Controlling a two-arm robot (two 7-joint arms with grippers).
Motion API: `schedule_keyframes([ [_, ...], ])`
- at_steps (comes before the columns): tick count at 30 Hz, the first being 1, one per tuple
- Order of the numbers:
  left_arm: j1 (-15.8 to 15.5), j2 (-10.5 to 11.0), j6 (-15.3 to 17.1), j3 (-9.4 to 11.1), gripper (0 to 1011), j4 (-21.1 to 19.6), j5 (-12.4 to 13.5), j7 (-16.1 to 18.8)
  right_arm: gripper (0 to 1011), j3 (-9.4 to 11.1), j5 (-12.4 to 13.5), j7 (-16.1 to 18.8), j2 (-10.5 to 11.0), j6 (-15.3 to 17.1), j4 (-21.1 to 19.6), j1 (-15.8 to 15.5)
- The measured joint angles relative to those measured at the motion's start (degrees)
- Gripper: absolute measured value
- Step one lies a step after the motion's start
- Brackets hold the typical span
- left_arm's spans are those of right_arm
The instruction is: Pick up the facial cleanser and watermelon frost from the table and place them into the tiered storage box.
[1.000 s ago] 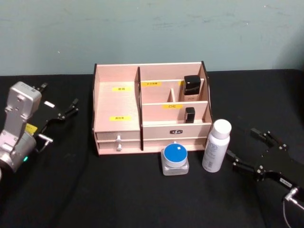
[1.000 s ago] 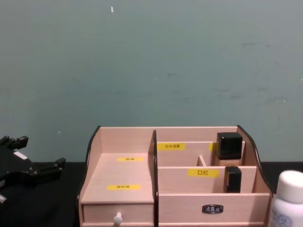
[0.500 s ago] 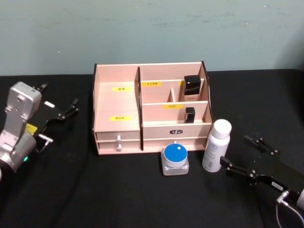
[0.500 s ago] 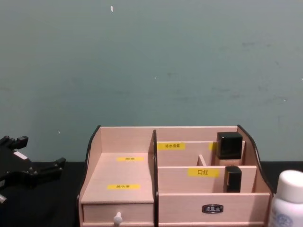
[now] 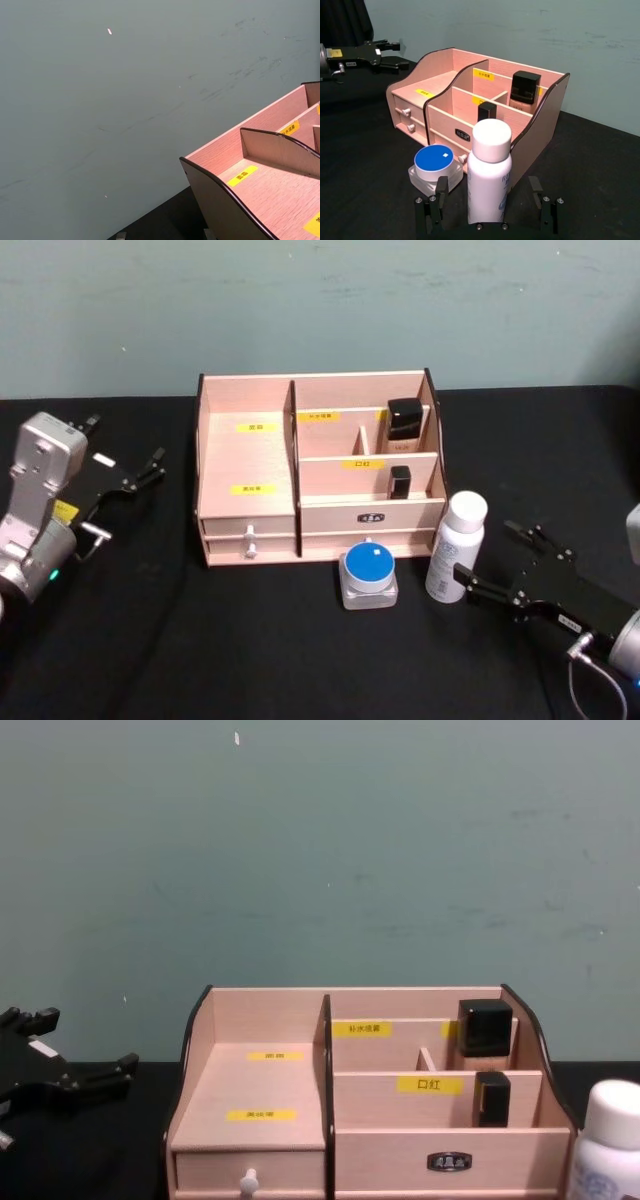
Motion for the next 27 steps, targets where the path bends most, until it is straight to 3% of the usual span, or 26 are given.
schedule_keyframes([
  [12,0.0,0.0,0.0,0.0,1001,0.0,0.0,0.0,1002,-0.8,-1.92,1.14,-2.9,0.44,2.43,2.9],
  [27,0.0,0.0,0.0,0.0,1001,0.0,0.0,0.0,1002,-1.57,-3.09,1.82,-4.53,0.96,4.51,5.42],
])
